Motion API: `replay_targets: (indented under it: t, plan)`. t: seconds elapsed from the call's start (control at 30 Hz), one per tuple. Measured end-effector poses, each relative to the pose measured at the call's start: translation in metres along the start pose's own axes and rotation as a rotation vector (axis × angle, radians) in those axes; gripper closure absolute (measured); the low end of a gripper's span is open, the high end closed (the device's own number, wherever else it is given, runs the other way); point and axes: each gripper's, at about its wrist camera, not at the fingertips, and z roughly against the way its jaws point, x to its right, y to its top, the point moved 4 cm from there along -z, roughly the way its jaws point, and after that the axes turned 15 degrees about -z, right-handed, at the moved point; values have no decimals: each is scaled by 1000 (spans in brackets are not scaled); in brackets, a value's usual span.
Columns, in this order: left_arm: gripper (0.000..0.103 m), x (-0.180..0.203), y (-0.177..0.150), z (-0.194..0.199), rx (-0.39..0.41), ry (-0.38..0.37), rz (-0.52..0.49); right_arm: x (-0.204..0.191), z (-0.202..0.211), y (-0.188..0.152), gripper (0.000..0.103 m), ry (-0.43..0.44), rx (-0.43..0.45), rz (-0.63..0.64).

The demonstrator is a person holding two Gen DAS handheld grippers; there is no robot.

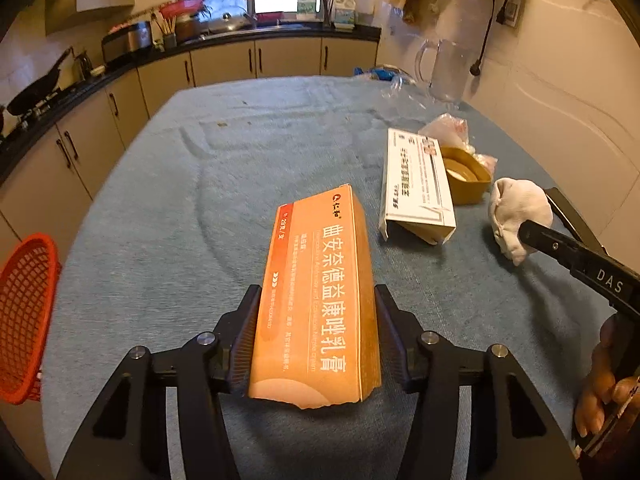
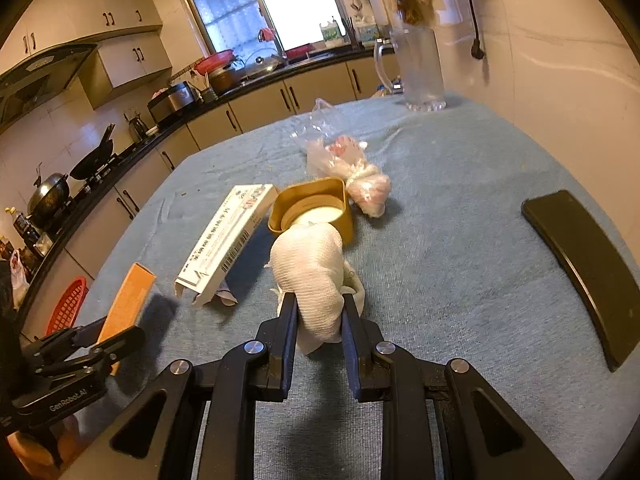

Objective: Collect trash
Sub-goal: 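Lift and carry the orange box and white cloth over the orange basket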

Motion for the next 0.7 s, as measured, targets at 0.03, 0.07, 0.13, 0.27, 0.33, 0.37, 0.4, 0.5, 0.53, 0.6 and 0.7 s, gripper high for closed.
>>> replay_targets:
  t: [0.03, 0.07, 0.13, 0.27, 0.33, 0.37, 0.4, 0.5, 0.53, 0.6, 0.7]
  plan:
    - [49, -1, 0, 4, 9, 9, 0, -3, 1, -2, 81, 8, -2, 4]
    - [49, -3, 0, 7, 16, 15, 3, -8, 2, -5, 81, 18, -8, 11]
    - [49, -5, -1, 14, 29, 19, 7, -18, 4, -10, 81, 36, -15, 31]
    - [49, -13, -5, 22, 42, 37, 21, -45, 11, -19, 81, 78, -21, 82]
    - [49, -19, -8, 25, 46, 45, 32, -55, 13, -22, 81, 93, -22, 103]
    - [49, -20, -9, 26, 47, 48, 35, -58, 13, -23, 81, 96, -23, 110]
    - [49, -23, -11, 27, 48, 50, 40, -62, 13, -24, 81, 100, -26, 119]
    - [49, -32, -17, 32, 55, 57, 61, -73, 9, -29, 81, 108, -39, 135]
    - [49, -35, -19, 33, 57, 61, 67, -76, 8, -31, 81, 109, -43, 141]
    - [49, -41, -22, 36, 62, 69, 82, -84, 4, -35, 81, 115, -56, 147]
    - [49, -51, -26, 39, 70, 81, 103, -96, 0, -39, 81, 121, -64, 171]
